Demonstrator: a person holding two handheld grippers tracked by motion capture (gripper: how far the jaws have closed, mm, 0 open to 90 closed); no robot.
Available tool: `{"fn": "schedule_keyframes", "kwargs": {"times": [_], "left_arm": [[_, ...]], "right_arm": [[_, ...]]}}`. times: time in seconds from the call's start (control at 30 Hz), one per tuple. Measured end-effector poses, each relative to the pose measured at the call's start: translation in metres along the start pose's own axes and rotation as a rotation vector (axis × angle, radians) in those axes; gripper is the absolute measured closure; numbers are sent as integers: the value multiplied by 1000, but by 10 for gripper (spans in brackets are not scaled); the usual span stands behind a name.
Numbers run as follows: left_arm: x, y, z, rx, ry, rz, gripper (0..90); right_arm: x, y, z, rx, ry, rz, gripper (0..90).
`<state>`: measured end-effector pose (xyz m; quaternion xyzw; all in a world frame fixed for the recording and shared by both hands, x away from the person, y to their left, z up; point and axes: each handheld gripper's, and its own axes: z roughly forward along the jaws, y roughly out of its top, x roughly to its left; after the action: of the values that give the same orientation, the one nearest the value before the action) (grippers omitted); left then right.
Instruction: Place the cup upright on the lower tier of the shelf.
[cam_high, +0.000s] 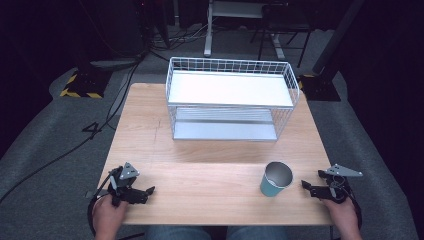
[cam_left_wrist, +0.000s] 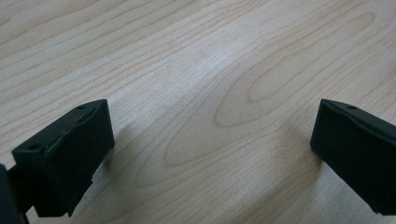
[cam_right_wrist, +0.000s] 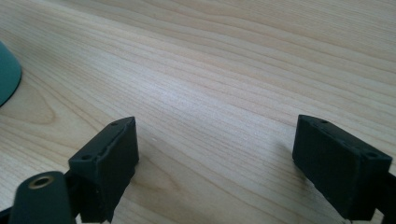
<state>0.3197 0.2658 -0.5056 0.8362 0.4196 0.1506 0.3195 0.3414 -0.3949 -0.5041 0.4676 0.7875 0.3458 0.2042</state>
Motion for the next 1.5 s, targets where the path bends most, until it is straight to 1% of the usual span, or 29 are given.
{"fn": "schedule_keyframes", "kwargs": {"times": [0.17, 0.2, 0.27, 0.3, 0.37, 0.4, 0.43, 0.47, 0.57, 0.67, 0.7, 0.73, 0.77, 0.8, 0.83, 0.9, 0.97, 1.07, 1.1, 1.3, 1.47, 1.5], "left_arm": [[0, 0, 0, 0, 0, 0, 0], [0, 0, 0, 1, 0, 1, 0], [0, 0, 0, 0, 0, 0, 0], [0, 0, 0, 1, -2, -1, 0], [0, 0, 0, 1, -2, -1, 0], [0, 0, 0, 0, -2, -2, 0], [0, 0, 0, 0, -2, -2, 0], [0, 0, 0, 1, -2, -2, 0], [0, 0, 1, -2, -3, -6, 0], [-1, 3, 2, 1, 2, -7, 0], [-1, 3, 2, 1, 2, -9, 0], [-1, 3, 3, -2, 4, -8, 0], [-1, 3, 3, -2, 4, -8, 0], [-1, 3, 3, -2, 4, -10, 0], [-1, 3, 3, -1, 5, -10, 0], [0, 4, 4, -1, 0, -13, 0], [0, 4, 4, -1, 4, -9, 0], [0, 4, 4, -1, 6, -11, 0], [0, 4, 4, -1, 6, -11, 0], [0, 4, 4, -1, 6, -10, 0], [0, 4, 4, -1, 6, -9, 0], [0, 4, 4, -1, 6, -9, 0]], "right_arm": [[0, 0, 0, -2, -10, 15, 151], [1, 0, -2, 3, 8, 29, 152], [1, 1, -5, -9, 29, 30, 151], [2, 1, -7, -16, 36, 37, 147], [3, 2, -9, -24, 41, 31, 145], [5, 3, -14, -48, 51, 23, 129], [5, 3, -14, -48, 51, 23, 129], [8, 3, -19, -93, 60, 16, 84], [13, 1, -25, -174, 100, 16, 63], [19, 0, -30, -238, 126, 16, 35], [21, -1, -32, -248, 137, 20, 35], [23, -1, -33, -260, 140, 10, 35], [23, -1, -33, -260, 140, 10, 35], [27, -1, -35, -277, 143, -8, 35], [27, -1, -35, -277, 143, -8, 35], [33, 0, -40, -290, 146, -30, 35], [35, 1, -41, -291, 150, -32, 35], [43, 1, -43, -276, 151, -50, 12], [43, 1, -43, -276, 151, -50, 12], [63, 4, -43, -257, 163, -50, 0], [80, 6, -36, -232, 173, -59, 0], [80, 6, -36, -232, 173, -59, 0]]}}
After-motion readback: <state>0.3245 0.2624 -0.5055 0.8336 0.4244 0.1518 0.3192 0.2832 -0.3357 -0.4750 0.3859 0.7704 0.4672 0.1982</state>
